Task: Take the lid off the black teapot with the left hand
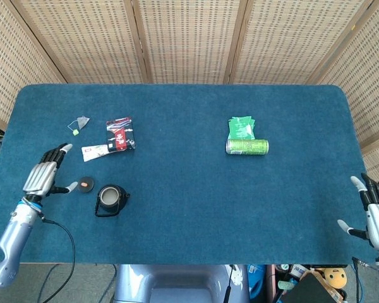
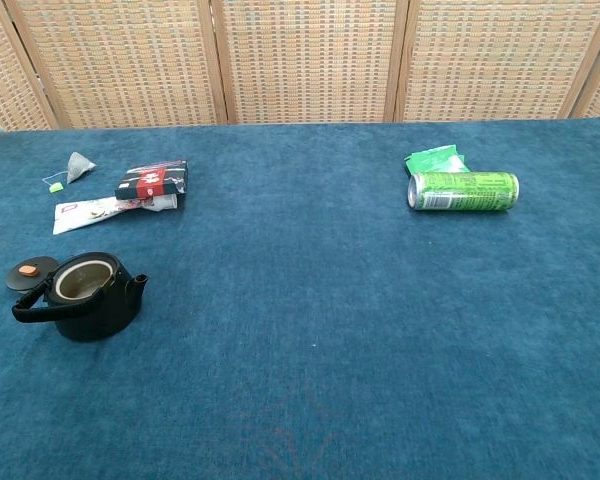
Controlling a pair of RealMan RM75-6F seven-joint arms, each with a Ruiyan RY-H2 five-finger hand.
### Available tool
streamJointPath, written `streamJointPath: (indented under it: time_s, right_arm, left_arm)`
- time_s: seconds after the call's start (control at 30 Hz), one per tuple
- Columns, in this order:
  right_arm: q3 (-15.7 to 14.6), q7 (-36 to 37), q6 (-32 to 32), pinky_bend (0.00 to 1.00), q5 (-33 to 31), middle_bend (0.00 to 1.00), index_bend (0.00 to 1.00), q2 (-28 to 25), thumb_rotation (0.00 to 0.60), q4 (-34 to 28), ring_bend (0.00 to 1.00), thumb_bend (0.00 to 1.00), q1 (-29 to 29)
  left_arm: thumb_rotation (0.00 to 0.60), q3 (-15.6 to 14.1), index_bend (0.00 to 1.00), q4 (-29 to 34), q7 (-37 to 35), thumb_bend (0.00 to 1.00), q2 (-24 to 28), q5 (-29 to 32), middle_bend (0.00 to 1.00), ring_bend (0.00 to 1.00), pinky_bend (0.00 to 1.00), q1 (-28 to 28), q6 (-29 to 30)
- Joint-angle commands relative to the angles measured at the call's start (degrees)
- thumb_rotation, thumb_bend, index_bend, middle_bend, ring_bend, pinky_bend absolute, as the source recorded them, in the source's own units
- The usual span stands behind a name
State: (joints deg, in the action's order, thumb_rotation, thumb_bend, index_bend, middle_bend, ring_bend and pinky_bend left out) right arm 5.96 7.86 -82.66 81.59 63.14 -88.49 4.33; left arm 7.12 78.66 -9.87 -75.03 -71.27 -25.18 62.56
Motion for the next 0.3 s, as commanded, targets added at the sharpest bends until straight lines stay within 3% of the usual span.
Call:
streamJointPath:
  time_s: [0.03, 0.13, 0.3]
  right_arm:
    - [0.0, -0.2, -0.5, 0.00, 0.3, 0.00, 0.00, 0.0, 0.600, 0.0, 0.00, 0.00, -0.2]
    - [0.0, -0.5, -0.8, 0.00, 0.5, 0.00, 0.00, 0.1, 0.600, -0.1, 0.00, 0.00, -0.2]
    - [0.0, -1.3, -1.0, 0.00, 0.5, 0.00, 0.00, 0.4, 0.600, -0.1, 0.00, 0.00, -0.2]
  left_arm:
    - [0.600, -1.9, 0.00, 5.7, 7.2, 0.19, 1.9, -3.9, 0.00, 0.00, 0.00, 8.8, 15.4]
    - [0.600, -3.5, 0.00, 8.8, 8.7, 0.19, 4.2, -4.6, 0.00, 0.00, 0.00, 11.2, 17.3]
    - [0.600, -3.7, 0.00, 11.6, 8.8, 0.19, 6.2, -5.7, 0.00, 0.00, 0.00, 12.9, 19.4]
